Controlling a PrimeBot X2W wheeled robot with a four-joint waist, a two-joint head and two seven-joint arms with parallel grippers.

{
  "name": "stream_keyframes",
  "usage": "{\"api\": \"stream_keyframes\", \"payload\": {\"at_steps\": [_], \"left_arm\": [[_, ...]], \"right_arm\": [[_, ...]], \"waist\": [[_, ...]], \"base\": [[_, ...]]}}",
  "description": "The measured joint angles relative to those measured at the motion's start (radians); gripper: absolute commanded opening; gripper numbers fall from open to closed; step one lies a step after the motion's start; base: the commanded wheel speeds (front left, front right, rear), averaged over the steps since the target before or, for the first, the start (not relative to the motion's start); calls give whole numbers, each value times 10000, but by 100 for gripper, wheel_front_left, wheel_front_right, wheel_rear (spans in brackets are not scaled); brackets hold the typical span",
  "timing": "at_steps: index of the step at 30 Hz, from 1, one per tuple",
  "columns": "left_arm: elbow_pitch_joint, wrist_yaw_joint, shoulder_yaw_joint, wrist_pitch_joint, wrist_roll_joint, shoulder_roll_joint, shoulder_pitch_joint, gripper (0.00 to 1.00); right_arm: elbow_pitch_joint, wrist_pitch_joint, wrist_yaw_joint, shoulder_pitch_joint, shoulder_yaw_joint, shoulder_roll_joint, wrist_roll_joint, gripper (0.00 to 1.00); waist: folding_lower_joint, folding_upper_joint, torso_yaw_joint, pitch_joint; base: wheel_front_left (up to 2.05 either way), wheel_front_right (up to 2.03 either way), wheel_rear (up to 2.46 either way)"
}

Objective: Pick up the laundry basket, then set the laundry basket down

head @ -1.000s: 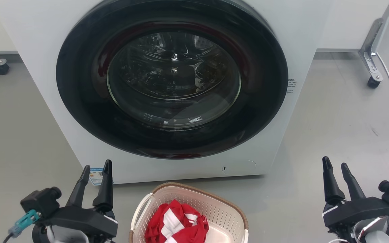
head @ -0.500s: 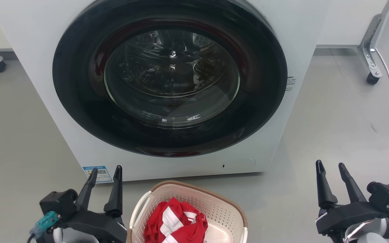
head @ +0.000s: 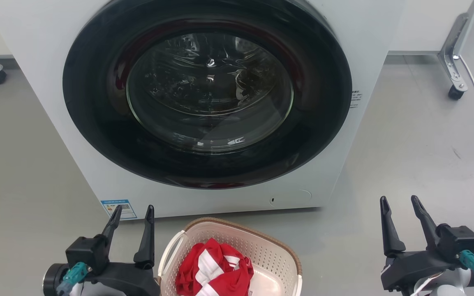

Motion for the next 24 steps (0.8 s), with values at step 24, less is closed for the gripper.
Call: {"api": "stream_keyframes", "payload": {"at_steps": [24], "left_arm": [[-21,234,345,-272,606,-157,185,100]], "right_arm": [[-73,-182,-102,-110,226,-35,-688,100]], "waist": [[-2,0,78,78]], "base": [[0,0,0]]}}
